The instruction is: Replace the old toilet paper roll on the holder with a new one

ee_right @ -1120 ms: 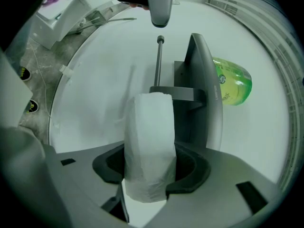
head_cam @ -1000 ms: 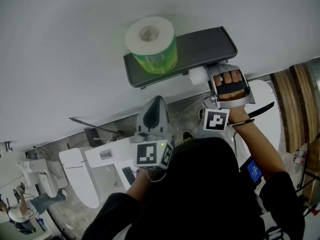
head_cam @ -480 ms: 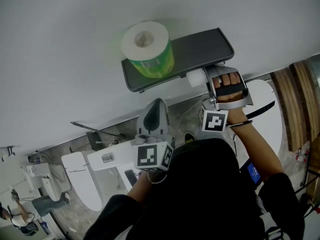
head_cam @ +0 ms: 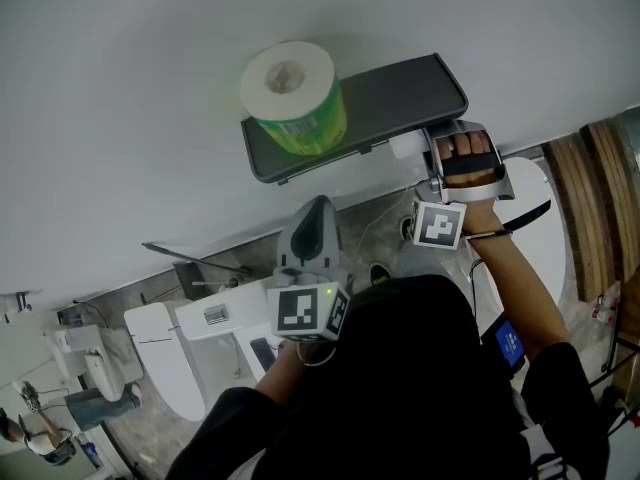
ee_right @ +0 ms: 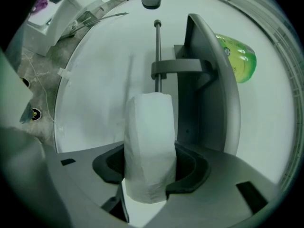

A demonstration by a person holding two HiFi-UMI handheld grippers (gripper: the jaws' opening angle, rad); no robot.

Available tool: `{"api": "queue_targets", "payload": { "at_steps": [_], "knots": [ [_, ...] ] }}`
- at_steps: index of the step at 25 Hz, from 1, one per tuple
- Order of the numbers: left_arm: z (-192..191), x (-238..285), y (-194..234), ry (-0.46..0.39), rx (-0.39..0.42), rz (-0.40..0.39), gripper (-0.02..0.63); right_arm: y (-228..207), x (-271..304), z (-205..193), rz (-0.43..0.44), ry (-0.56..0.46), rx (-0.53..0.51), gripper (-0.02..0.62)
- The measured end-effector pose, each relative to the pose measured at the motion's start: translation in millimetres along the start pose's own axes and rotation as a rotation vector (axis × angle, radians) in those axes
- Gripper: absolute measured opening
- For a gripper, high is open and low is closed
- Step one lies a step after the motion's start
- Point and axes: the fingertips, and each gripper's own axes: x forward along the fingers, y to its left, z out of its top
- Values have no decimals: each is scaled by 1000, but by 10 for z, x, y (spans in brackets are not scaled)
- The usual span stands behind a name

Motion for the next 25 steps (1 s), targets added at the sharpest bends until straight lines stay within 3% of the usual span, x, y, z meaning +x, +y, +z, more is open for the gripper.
{"api": "queue_targets", "payload": {
  "at_steps": [3,12,17,20,25],
  "knots": [
    [2,11,-16,2,-2,-4,23,-14,-4,-204,32,32,47,229],
    [16,53,-95,-2,0,-21,23,-73,-79,-906,42,162,21,228],
    [15,45,-161,-6,-7,-34,23,-162,-191,-1277,40,209,60,229],
    [5,38,-187,-9,-9,-34,23,-337,-264,-1390,30,197,156,229],
    [-22,6,-235,-2,-10,-41,23,-772,-462,-1440,17,125,445,228]
  ]
}}
